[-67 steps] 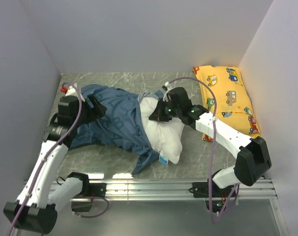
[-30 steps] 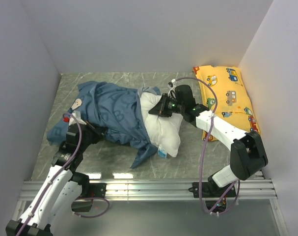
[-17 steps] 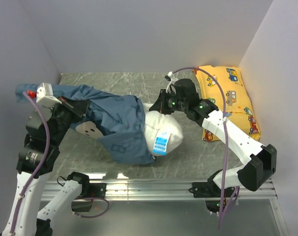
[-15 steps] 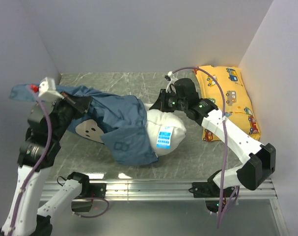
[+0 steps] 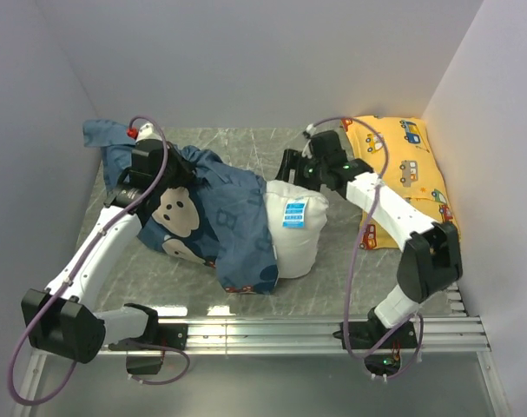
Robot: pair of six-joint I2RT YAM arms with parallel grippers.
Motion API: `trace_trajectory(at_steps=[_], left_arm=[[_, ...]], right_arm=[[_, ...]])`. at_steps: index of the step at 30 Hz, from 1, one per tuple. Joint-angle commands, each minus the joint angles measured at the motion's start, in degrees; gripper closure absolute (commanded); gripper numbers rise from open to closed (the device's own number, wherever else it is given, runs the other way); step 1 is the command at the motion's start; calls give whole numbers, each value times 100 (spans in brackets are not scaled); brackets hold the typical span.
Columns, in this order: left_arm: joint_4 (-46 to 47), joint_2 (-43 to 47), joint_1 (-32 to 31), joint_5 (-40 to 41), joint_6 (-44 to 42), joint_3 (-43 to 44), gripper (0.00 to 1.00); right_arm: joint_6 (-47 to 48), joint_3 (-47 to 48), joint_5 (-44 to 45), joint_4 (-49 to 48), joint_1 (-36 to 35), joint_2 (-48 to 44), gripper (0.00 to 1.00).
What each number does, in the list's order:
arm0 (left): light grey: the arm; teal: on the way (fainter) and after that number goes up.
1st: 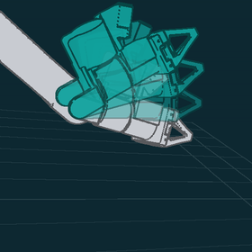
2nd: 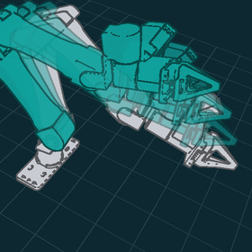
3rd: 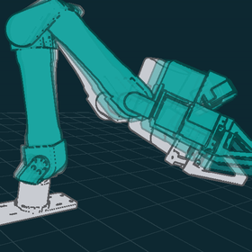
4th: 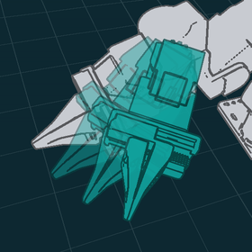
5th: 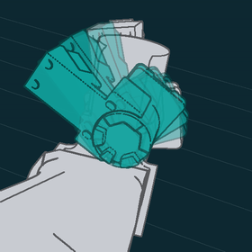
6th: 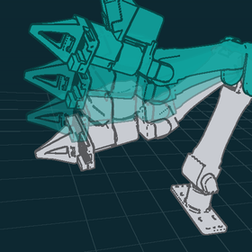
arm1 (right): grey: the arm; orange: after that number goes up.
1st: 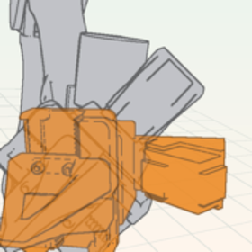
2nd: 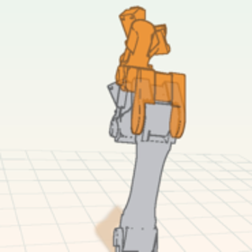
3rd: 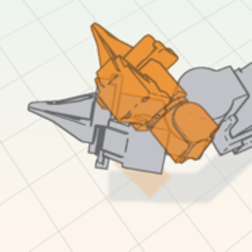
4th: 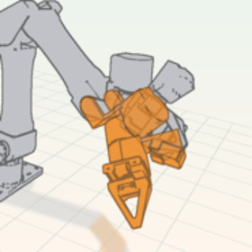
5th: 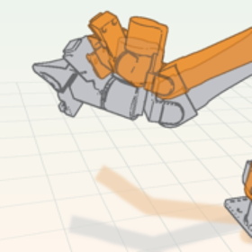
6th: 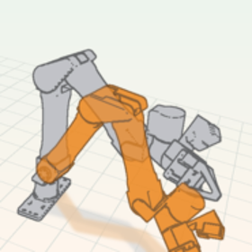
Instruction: Remove the pillowcase from the pillow
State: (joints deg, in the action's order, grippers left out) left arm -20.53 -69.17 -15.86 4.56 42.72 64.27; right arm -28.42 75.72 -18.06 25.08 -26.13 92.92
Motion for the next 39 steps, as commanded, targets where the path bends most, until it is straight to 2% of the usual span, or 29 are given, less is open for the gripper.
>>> trace_trajectory(at_steps=[1, 2, 4, 8, 11, 12, 17, 21, 28, 29, 30, 31, 32, 33, 35, 36, 37, 39], left_arm=[[445, -272, 4, 90, 52, -125, 100], [471, -351, -5, 89, 52, -108, 100], [559, -545, 4, 2, 105, -82, 100], [612, -826, 4, -25, 123, 68, 100], [603, -1098, 4, -60, 87, 235, 100], [612, -1230, 4, -95, 79, 296, 100], [682, -1652, 4, -245, 114, 481, 100], [832, -1749, -5, -403, 184, 429, 100], [920, -1837, -119, -500, 149, 402, 100], [946, -1846, -154, -578, 97, 402, 100], [998, -1863, -172, -648, 61, 428, 100], [1007, -1864, -216, -719, 35, 455, 100], [1008, -1829, -233, -815, -52, 490, 99], [999, -1794, -251, -868, -105, 586, 94], [903, -1654, -269, -930, -272, 718, 78], [832, -1592, -277, -922, -334, 884, 53], [719, -1522, -286, -913, -395, 955, 40], [648, -1258, -286, -948, -536, 1113, 22]], right_arm=[[100, 759, 680, 243, 213, -1011, 16], [48, 829, 1038, 260, 266, -1187, 10], [-13, 918, 1199, 199, 494, -1671, 7], [65, 559, 1043, 32, 583, -2383, 4], [-93, -564, 779, -415, 539, -3364, 4], [-137, -1264, 709, -721, 513, -3560, 4], [-339, -3217, 1323, -1206, -49, -4317, 3], [-488, -3879, 1165, -1900, -242, -4292, 2], [-611, -4074, 1244, -2499, -551, -3720, 1], [-655, -4170, 1253, -2760, -542, -3659, 4], [-682, -4136, 1261, -2859, -542, -3589, 12], [-682, -4075, 1288, -2799, -542, -3501, 62], [-699, -3944, 1349, -2720, -551, -3370, 94], [-743, -3925, 1532, -2562, -551, -3360, 100], [-752, -3899, 1665, -2552, -542, -3438, 100], [-752, -3872, 1727, -2291, -551, -3474, 100], [-700, -3837, 1797, -2193, -551, -3492, 100], [-621, -3749, 1999, -1956, -542, -3562, 100]])
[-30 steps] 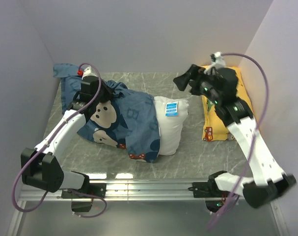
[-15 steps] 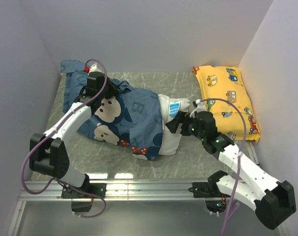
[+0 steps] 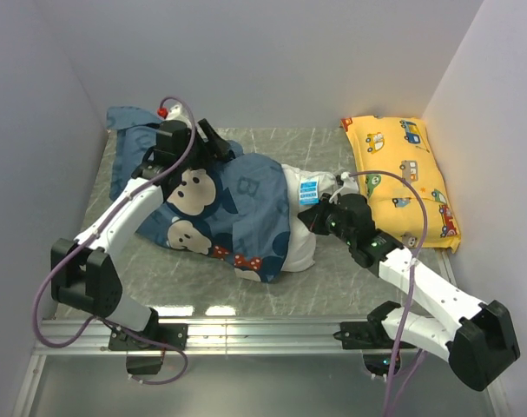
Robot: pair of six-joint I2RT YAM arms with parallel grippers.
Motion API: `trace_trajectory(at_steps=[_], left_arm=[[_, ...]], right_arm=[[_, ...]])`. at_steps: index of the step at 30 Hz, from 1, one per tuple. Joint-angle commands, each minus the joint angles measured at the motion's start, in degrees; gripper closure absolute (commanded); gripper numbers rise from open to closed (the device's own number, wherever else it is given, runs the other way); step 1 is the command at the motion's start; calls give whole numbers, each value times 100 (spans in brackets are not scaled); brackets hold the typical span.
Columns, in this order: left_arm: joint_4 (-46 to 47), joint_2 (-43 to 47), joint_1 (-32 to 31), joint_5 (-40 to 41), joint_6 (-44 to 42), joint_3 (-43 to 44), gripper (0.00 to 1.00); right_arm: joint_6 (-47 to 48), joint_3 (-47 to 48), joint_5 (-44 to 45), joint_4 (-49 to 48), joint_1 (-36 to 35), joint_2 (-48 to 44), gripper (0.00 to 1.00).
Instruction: Remove the pillowcase from the pillow
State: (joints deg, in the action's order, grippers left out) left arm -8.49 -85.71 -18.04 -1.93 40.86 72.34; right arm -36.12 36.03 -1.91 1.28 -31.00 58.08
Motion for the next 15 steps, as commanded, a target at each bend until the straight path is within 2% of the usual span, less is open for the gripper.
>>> trace_trajectory(at_steps=[1, 5, 8, 15], left_arm=[[-627, 484, -68, -342, -386, 351, 19], [-1030, 1055, -278, -326, -544, 334, 14], [-1163, 1476, -629, -150, -588, -52, 12], [-444, 2357, -1350, -632, -255, -1766, 7]], right_arm=[[166, 229, 454, 452, -55, -130, 100], [254, 413, 543, 654, -55, -254, 100], [325, 545, 578, 821, -55, -262, 100], [439, 747, 543, 1005, -72, -333, 100]])
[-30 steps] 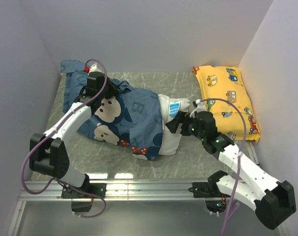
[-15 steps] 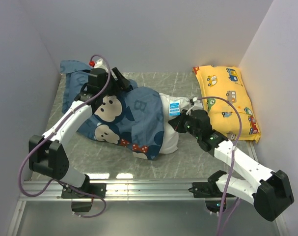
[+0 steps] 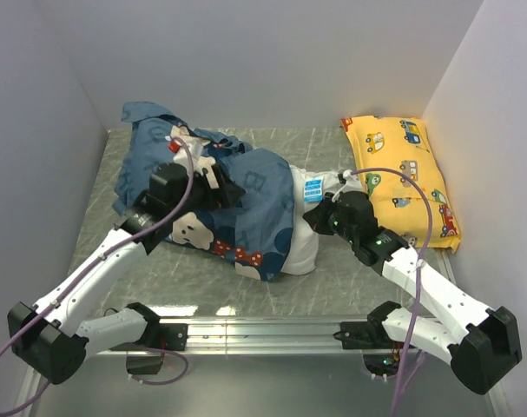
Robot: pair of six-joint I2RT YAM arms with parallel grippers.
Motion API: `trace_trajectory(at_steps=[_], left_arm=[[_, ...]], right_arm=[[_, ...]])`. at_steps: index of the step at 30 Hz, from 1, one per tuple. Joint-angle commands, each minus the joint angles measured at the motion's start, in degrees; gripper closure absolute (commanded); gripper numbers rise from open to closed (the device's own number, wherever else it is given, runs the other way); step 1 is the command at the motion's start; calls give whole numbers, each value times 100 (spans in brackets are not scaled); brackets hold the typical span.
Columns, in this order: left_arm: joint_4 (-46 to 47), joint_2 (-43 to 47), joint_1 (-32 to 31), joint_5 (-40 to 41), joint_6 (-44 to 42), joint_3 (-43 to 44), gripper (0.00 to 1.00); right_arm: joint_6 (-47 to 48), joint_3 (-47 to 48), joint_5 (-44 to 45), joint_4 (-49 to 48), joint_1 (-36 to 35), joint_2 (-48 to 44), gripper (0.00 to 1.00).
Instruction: Remove the pillowcase from the pillow
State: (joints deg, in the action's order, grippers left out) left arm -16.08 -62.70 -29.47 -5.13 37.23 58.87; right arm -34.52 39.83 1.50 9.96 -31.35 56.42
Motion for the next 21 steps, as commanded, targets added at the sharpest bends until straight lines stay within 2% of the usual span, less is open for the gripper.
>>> trace_trajectory(at_steps=[1, 4, 8, 11, 14, 17, 18, 19, 20, 21], left_arm=[[368, 56, -460, -314, 117, -516, 7], [788, 56, -857, -270, 240, -850, 5], [1554, 161, -911, -665, 504, -1202, 5], [1564, 4, -946, -683, 557, -1107, 7], [1738, -146, -964, -630, 592, -1071, 15], [1626, -295, -964, -297, 618, -966, 42], [1573, -331, -964, -226, 627, -904, 56], [1381, -374, -964, 79, 592, -825, 64], [1249, -471, -972, 256, 566, -633, 77], [1004, -498, -955, 440, 540, -544, 83]], right_arm=[[288, 402, 211, 164, -29, -167, 100], [315, 516, 193, 243, -29, -158, 100], [323, 657, 175, 340, -37, -167, 100], [341, 727, 176, 419, -37, -193, 100], [341, 780, 140, 489, -29, -228, 100], [367, 833, 158, 595, -29, -263, 100], [385, 824, 149, 613, -29, -272, 100], [385, 833, 140, 622, -37, -307, 100], [402, 833, 132, 665, -37, -325, 100], [420, 842, 140, 692, -37, -342, 100]])
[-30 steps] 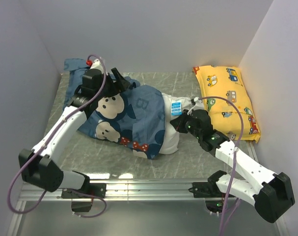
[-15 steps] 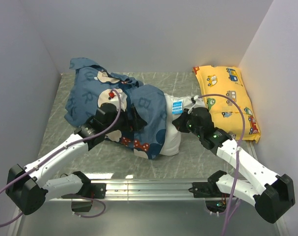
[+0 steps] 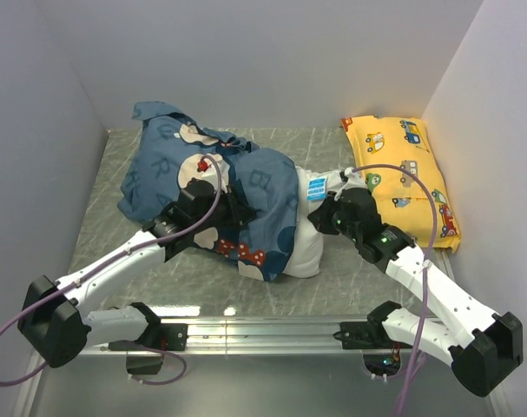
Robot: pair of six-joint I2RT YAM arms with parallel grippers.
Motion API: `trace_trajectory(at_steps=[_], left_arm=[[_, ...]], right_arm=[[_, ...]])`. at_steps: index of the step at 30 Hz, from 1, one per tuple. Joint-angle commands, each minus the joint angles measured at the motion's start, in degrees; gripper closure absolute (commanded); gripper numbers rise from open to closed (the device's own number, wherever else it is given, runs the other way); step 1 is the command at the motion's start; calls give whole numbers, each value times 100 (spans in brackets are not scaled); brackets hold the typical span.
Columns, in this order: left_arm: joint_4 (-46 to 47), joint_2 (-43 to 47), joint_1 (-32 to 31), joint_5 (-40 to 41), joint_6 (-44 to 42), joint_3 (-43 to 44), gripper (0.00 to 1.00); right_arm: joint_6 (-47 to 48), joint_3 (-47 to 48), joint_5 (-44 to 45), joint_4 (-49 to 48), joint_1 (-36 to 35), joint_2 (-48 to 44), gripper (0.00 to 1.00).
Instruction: Remove the pillowcase from the pillow
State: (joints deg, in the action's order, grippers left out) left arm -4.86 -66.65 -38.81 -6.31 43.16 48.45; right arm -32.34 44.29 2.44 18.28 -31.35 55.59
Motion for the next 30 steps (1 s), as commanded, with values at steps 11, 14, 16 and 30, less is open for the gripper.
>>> trace_trajectory(at_steps=[11, 14, 16, 30], left_arm=[[-868, -401, 1338, 1133, 114, 921, 100], [-858, -497, 2042, 1280, 246, 929, 100], [-946, -716, 2482, 1359, 316, 1104, 100], [-593, -420, 1756, 154, -447, 1457, 48]], right_arm=[[491, 774, 82, 473, 164, -391, 100], [570, 862, -85, 562, 366, -374, 100], [597, 879, -164, 597, 445, -400, 100], [623, 757, -824, 589, 885, -558, 100]])
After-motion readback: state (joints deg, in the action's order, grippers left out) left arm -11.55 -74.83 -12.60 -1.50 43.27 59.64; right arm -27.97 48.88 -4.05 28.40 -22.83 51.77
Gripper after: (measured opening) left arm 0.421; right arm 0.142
